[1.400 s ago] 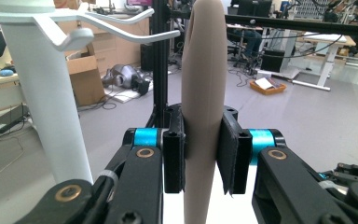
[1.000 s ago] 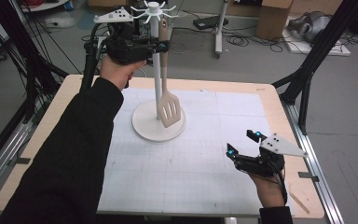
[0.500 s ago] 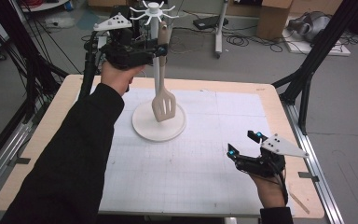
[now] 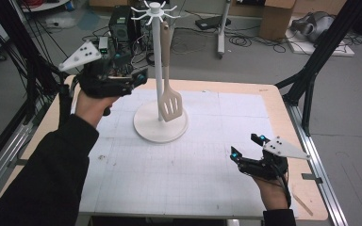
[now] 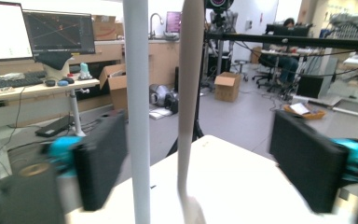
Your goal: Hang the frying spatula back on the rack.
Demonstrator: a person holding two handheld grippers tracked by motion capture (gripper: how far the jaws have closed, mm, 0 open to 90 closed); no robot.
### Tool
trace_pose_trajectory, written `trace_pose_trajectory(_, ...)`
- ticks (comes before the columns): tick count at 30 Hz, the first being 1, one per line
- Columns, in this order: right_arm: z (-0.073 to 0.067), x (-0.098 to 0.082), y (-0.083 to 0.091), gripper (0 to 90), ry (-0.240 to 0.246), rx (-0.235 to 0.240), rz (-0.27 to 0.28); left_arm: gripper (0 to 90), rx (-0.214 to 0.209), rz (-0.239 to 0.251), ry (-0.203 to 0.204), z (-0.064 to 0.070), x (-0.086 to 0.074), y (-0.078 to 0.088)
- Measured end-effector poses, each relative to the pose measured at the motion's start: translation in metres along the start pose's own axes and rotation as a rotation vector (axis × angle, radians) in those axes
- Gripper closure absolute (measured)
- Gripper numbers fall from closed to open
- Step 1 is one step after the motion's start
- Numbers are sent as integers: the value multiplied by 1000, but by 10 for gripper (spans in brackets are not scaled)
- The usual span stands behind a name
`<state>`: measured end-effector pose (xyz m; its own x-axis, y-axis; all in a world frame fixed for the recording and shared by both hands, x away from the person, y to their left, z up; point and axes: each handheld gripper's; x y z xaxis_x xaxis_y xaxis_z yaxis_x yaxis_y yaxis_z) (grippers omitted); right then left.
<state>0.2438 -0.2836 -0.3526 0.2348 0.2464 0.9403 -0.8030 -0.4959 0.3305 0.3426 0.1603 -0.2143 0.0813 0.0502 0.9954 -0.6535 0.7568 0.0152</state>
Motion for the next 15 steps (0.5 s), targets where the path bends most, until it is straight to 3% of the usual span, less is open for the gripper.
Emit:
trace_pose_trajectory(5, 3, -4, 0, 160, -11, -1, 0, 150, 15, 25, -36, -3, -38, 34)
trace_pose_trajectory(10, 4, -8, -2, 160, -20, 11, -2, 152, 35, 9, -38, -2, -80, 68)
trace_pose_trajectory(15, 3, -8, -6, 160, -9, 15, -18, 155, 48, -16, -11, 0, -110, 94)
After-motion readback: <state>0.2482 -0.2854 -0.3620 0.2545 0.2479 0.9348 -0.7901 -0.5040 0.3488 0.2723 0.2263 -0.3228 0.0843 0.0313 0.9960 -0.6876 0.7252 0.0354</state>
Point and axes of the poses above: each handheld gripper's, and its own axes: y roughly backward along the jaws, x roughly out of its top, z roughly to its right, and after that the axes turned 4 degrees about y, right-handed
